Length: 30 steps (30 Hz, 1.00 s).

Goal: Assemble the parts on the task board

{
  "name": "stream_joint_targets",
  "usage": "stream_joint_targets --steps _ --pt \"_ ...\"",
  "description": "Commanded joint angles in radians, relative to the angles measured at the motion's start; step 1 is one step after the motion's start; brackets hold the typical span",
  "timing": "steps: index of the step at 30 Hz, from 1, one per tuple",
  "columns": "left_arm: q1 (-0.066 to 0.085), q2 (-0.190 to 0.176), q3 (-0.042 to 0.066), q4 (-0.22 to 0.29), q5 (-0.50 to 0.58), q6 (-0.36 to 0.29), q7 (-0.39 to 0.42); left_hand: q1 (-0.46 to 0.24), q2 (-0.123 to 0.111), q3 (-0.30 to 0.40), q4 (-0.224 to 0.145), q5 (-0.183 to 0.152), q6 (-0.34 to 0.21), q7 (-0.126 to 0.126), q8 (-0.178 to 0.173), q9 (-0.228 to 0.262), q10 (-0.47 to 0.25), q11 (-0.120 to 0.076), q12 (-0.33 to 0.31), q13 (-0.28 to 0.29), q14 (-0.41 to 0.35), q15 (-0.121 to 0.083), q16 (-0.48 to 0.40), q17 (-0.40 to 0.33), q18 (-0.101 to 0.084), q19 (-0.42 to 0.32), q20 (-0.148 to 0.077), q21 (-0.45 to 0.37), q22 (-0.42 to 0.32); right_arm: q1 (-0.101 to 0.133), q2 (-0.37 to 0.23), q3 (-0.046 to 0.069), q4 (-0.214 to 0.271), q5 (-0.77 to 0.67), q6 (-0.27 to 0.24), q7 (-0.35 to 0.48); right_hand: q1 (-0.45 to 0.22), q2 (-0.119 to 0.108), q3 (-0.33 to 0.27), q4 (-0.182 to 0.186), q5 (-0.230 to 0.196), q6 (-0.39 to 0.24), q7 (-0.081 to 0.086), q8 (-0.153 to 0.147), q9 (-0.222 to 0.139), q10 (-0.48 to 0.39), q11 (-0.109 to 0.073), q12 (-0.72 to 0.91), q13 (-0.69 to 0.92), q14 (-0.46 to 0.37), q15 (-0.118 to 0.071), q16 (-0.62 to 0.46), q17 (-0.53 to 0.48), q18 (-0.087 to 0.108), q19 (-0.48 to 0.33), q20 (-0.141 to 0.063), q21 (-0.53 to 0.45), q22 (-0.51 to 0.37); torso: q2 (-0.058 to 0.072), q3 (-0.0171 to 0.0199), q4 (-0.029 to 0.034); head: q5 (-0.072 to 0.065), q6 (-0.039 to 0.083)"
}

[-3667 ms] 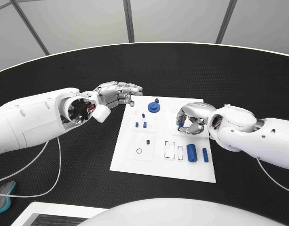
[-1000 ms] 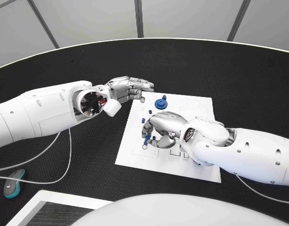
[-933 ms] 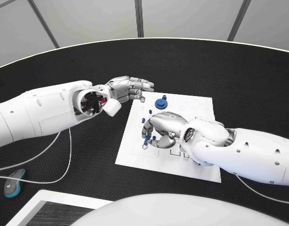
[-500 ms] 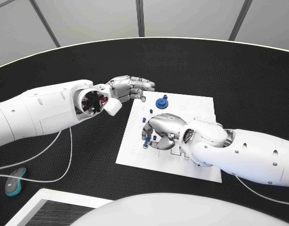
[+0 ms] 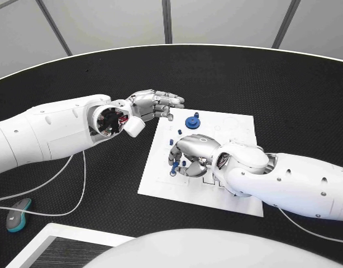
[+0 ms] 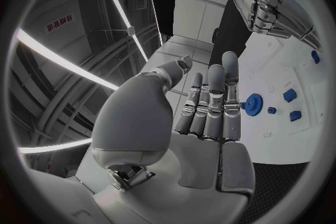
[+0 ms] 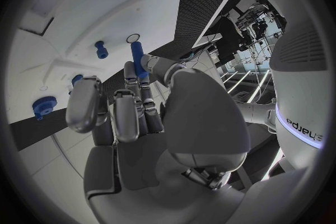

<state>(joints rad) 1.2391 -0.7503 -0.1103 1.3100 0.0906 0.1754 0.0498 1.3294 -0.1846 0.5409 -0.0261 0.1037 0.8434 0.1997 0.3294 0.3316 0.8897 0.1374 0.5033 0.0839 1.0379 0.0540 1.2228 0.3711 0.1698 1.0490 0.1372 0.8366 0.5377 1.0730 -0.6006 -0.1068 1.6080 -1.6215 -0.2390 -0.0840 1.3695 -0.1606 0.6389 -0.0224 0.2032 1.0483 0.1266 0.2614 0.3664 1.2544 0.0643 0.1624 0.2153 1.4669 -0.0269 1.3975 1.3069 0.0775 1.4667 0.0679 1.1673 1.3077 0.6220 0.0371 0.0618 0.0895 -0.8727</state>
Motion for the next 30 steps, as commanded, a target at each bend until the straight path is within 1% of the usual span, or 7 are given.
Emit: stream_joint_targets --steps 1,6,10,14,30 --pt "0.000 0.000 0.000 0.000 0.000 0.000 0.000 0.003 0.010 -0.004 0.002 0.006 -0.005 -0.001 -0.001 0.001 -0.007 -0.003 0.006 0.001 -0.010 0.001 0.000 -0.001 0.015 -0.003 0.002 -0.007 -0.001 0.000 0.003 0.000 -0.003 0.000 0.002 0.000 0.006 0.002 0.001 -0.005 0.003 0.000 0.004 0.004 0.002 0.022 -0.014 0.002 0.001 0.051 -0.006 0.000 0.000 0.005 0.016 -0.005 -0.004 0.006 0.000 0.0003 -0.0005 0.001 0.000" --pt "0.000 0.000 0.000 0.001 0.000 0.000 0.000 0.003 0.010 -0.004 0.002 0.006 -0.005 -0.001 -0.001 0.001 -0.007 -0.003 0.006 0.001 -0.010 0.001 0.000 -0.001 0.015 -0.003 0.002 -0.007 -0.001 0.000 0.007 0.000 -0.007 0.000 0.008 -0.001 0.006 0.002 0.001 -0.005 0.003 0.000 0.004 0.004 0.002 0.022 -0.014 0.002 0.001 0.051 -0.006 0.000 0.000 0.005 0.016 -0.005 -0.004 0.006 0.000 -0.0003 -0.0005 0.002 0.000" --pt "0.000 0.000 0.000 0.001 0.000 0.000 0.000 0.003 0.010 -0.004 0.002 0.006 -0.005 -0.001 -0.001 0.001 -0.007 -0.003 0.006 0.001 -0.010 0.001 0.000 -0.001 0.015 -0.003 0.002 -0.007 -0.001 0.000 0.010 -0.001 -0.011 0.000 0.013 -0.003 0.005 0.004 0.002 -0.005 0.004 0.000 0.005 0.004 0.002 0.022 -0.013 0.002 0.003 0.052 -0.005 0.001 0.002 0.005 0.016 -0.005 -0.004 0.006 0.000 0.0006 -0.0007 0.004 0.000" --pt "0.000 0.000 0.000 0.002 0.000 0.000 0.000 0.003 0.010 -0.004 0.002 0.006 -0.005 -0.001 -0.001 0.001 -0.007 -0.003 0.006 0.001 -0.010 0.001 0.000 -0.001 0.015 -0.003 0.002 -0.007 -0.001 0.000 0.013 -0.002 -0.017 0.000 0.018 -0.006 0.005 0.004 0.002 -0.005 0.004 0.000 0.005 0.004 0.002 0.022 -0.013 0.002 0.003 0.052 -0.005 0.001 0.002 0.005 0.016 -0.005 -0.004 0.006 0.000 0.0001 0.0001 0.004 0.000" --pt "0.000 0.000 0.000 0.002 0.000 -0.001 0.000 0.003 0.010 -0.004 0.002 0.006 -0.005 -0.001 -0.001 0.001 -0.007 -0.003 0.006 0.001 -0.010 0.001 0.000 -0.001 0.015 -0.003 0.002 -0.007 -0.001 -0.002 0.023 -0.007 -0.027 -0.005 0.042 -0.012 0.004 0.004 0.002 -0.006 0.004 0.000 0.005 0.004 0.002 0.021 -0.013 0.002 0.004 0.052 -0.005 0.002 0.003 0.005 0.016 -0.005 -0.003 0.007 -0.001 0.0005 -0.0006 0.007 0.000"
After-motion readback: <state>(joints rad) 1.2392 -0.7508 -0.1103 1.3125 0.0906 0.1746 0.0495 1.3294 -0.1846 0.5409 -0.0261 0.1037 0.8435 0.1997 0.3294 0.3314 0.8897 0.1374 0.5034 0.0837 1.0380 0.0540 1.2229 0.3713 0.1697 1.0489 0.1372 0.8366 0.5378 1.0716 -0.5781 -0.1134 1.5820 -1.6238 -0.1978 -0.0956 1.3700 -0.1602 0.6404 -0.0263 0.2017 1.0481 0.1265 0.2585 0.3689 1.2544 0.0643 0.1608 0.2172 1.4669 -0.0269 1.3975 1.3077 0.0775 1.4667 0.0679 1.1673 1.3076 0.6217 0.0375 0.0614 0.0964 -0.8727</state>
